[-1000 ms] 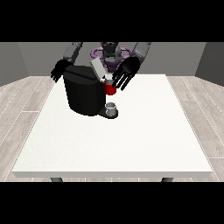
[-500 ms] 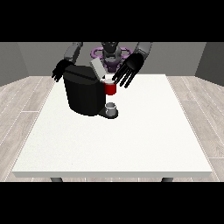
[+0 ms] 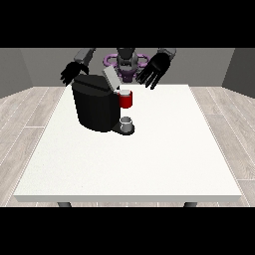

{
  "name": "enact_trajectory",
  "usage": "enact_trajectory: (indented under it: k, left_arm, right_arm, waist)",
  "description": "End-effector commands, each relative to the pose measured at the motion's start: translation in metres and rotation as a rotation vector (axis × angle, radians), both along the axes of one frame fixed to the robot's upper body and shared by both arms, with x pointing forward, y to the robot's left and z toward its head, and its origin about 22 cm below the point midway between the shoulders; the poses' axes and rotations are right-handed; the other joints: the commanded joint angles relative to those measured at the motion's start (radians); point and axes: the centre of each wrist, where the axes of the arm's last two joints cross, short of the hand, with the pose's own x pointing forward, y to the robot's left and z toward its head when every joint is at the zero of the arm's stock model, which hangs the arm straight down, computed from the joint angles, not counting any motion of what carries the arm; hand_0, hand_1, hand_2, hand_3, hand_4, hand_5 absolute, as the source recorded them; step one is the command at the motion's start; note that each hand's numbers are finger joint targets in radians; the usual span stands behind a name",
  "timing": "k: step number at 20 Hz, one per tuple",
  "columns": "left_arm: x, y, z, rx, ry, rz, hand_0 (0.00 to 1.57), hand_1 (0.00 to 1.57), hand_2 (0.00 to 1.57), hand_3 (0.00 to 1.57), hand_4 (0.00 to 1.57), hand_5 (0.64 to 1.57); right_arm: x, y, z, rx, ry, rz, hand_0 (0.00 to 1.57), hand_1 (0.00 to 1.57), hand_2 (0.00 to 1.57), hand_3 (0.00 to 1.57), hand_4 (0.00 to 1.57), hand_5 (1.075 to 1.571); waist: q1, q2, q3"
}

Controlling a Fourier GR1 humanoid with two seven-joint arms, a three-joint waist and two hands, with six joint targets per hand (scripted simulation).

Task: Insert the coffee pod into the coffee machine and close the lid

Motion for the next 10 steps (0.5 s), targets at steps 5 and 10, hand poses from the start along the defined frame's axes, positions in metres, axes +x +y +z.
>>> enact_trajectory:
  k: [5, 10]
  left_arm:
    - [-0.014, -0.01, -0.071, -0.519, 0.082, 0.027, 0.0, 0.0, 0.0, 0.0, 0.25, 1.571]
    - [-0.042, 0.004, -0.137, -0.685, 0.215, 0.087, 0.0, 0.0, 0.0, 0.0, 0.0, 1.571]
  right_arm:
    - [-0.014, -0.018, -0.006, -0.044, 0.019, -0.013, 0.0, 0.0, 0.0, 0.0, 0.43, 1.571]
    - [-0.02, -0.041, 0.008, -0.055, 0.048, 0.082, 0.0, 0.0, 0.0, 0.0, 0.37, 1.571]
  waist:
    - [0.095, -0.152, -0.0017]
    - [0.144, -0.287, -0.0012]
